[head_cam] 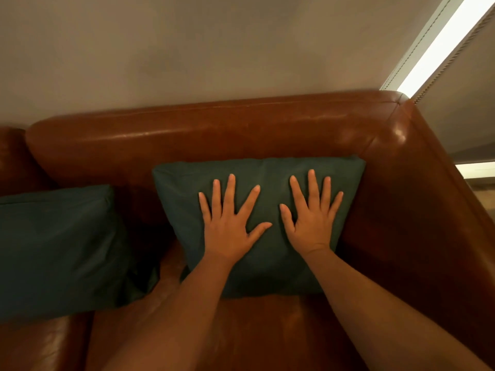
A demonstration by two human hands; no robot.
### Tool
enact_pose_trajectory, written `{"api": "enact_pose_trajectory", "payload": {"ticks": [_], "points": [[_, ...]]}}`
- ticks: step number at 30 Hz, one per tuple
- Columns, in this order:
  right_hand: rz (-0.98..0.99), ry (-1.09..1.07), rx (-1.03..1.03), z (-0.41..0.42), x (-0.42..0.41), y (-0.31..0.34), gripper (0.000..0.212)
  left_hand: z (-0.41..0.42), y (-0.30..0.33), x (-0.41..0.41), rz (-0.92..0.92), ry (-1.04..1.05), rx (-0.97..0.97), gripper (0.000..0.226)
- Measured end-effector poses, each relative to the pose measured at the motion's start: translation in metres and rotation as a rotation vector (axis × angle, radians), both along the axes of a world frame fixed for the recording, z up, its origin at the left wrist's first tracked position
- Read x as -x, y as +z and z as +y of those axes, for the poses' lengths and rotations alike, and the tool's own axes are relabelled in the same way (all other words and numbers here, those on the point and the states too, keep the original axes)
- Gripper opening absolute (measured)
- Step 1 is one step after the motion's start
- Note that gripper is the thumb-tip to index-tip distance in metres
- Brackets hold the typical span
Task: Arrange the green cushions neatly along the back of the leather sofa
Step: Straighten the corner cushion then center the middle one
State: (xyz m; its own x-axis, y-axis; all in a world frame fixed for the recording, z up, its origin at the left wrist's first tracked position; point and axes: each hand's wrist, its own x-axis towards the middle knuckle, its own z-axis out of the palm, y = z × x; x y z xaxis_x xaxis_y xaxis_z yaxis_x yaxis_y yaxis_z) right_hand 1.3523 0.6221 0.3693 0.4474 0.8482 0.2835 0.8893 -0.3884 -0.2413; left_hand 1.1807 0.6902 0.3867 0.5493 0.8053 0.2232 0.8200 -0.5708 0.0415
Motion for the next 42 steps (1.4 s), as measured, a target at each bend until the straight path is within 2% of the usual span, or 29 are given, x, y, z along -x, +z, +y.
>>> {"api": "enact_pose_trajectory", "payload": {"ticks": [4,7,24,30,33,36,38,40,42], "points": [[-0.05,-0.009,-0.008,0.013,-0.009,-0.008,0.059,0.01,-0.018,-0.009,0.007,-0.046,-0.136,0.056],[-0.049,-0.023,-0.015,0.022,-0.01,-0.014,0.06,0.02,-0.028,-0.012,-0.008,-0.065,-0.181,0.05],[-0.084,-0.028,-0.071,0.053,-0.024,-0.048,0.06,0.055,-0.081,-0.029,-0.123,-0.041,-0.242,0.052],[-0.046,0.03,-0.02,0.041,-0.025,-0.035,0.059,0.049,-0.061,-0.021,-0.111,-0.088,-0.18,0.053],[-0.091,0.062,0.06,0.025,-0.048,-0.025,0.059,0.054,-0.045,0.0,-0.057,-0.101,-0.151,0.054],[-0.103,-0.005,0.193,0.008,-0.093,-0.012,0.056,0.076,-0.024,0.034,0.025,-0.002,-0.133,0.055],[-0.135,0.012,0.237,-0.004,-0.112,-0.004,0.055,0.092,-0.004,0.058,0.039,0.173,-0.098,0.049],[-0.098,-0.061,0.182,-0.013,-0.112,0.007,0.052,0.1,0.016,0.073,-0.022,0.337,-0.068,0.045],[-0.018,-0.142,0.069,-0.014,-0.091,0.018,0.052,0.092,0.03,0.063,-0.087,0.362,-0.092,0.046]]}}
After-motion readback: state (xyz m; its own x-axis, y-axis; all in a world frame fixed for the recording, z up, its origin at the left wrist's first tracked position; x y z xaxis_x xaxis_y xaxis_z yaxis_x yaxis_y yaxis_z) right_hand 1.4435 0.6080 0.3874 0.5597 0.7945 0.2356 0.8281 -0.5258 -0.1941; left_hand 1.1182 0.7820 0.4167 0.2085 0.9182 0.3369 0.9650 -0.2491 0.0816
